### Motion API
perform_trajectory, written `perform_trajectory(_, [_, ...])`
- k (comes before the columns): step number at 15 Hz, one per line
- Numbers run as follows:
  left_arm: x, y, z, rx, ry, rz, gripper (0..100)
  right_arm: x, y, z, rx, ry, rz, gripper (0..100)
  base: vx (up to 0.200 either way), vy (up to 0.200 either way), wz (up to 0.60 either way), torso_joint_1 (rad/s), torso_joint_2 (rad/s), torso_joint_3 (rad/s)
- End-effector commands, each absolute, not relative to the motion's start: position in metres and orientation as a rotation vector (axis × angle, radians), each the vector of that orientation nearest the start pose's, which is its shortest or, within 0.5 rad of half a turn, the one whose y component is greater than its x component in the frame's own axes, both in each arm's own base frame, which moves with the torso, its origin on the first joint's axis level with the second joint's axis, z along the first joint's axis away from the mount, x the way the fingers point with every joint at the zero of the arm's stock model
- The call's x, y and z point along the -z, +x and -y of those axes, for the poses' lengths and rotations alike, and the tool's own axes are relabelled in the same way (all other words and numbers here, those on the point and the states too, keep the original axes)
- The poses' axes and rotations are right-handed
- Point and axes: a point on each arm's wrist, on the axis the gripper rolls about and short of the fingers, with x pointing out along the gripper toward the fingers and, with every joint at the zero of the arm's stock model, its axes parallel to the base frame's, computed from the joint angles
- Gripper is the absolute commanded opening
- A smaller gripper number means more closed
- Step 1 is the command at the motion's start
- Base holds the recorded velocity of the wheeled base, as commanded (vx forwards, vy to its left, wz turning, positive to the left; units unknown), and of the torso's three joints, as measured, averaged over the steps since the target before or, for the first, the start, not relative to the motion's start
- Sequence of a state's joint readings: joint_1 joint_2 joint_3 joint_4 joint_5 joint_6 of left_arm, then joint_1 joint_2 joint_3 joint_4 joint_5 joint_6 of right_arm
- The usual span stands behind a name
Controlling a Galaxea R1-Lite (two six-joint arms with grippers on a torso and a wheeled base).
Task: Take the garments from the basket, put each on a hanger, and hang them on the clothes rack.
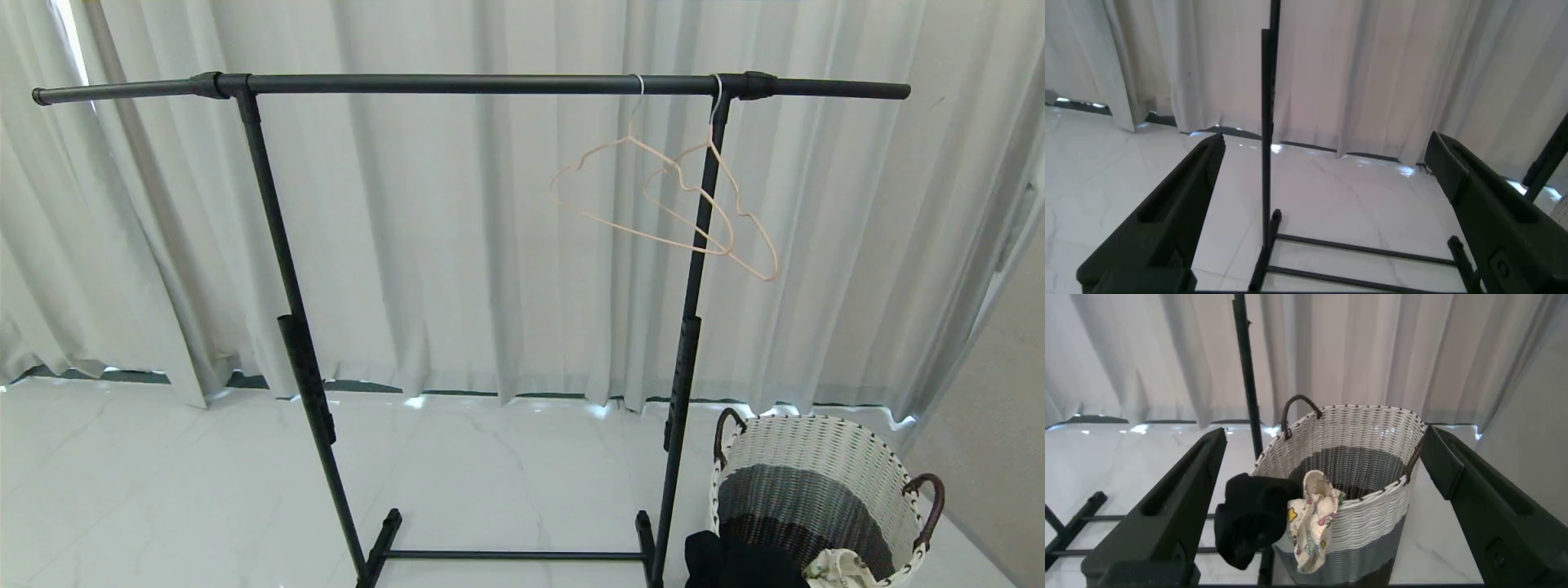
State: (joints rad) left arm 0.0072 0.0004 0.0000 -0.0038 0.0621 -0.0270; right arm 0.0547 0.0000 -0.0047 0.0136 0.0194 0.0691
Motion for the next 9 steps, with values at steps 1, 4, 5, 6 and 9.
perform_trajectory(1, [-0.0760,-0.0227,-0.0012,-0.071,-0.028,0.004,100,-0.0753,-0.0231,0.0009,-0.073,0.069,-0.012,100,0.000,0.000,0.00,0.000,0.00,0.000])
perform_trajectory(4, [-0.0758,-0.0227,-0.0012,-0.071,-0.026,0.002,100,-0.0753,-0.0231,0.0009,-0.073,0.069,-0.012,100,0.200,0.000,0.00,0.001,0.00,0.002])
perform_trajectory(5, [-0.0760,-0.0227,-0.0012,-0.071,-0.028,0.004,100,-0.0753,-0.0231,0.0008,-0.075,0.069,-0.012,100,0.200,0.000,0.00,0.012,0.00,-0.002])
perform_trajectory(6, [-0.0760,-0.0227,-0.0012,-0.071,-0.028,0.004,100,-0.0753,-0.0231,0.0009,-0.073,0.069,-0.012,100,0.000,0.000,0.00,0.000,0.00,0.000])
perform_trajectory(9, [-0.0760,-0.0227,-0.0013,-0.074,-0.051,0.005,100,-0.0753,-0.0231,0.0008,-0.075,0.067,-0.012,100,0.000,0.000,0.00,0.000,0.00,0.000])
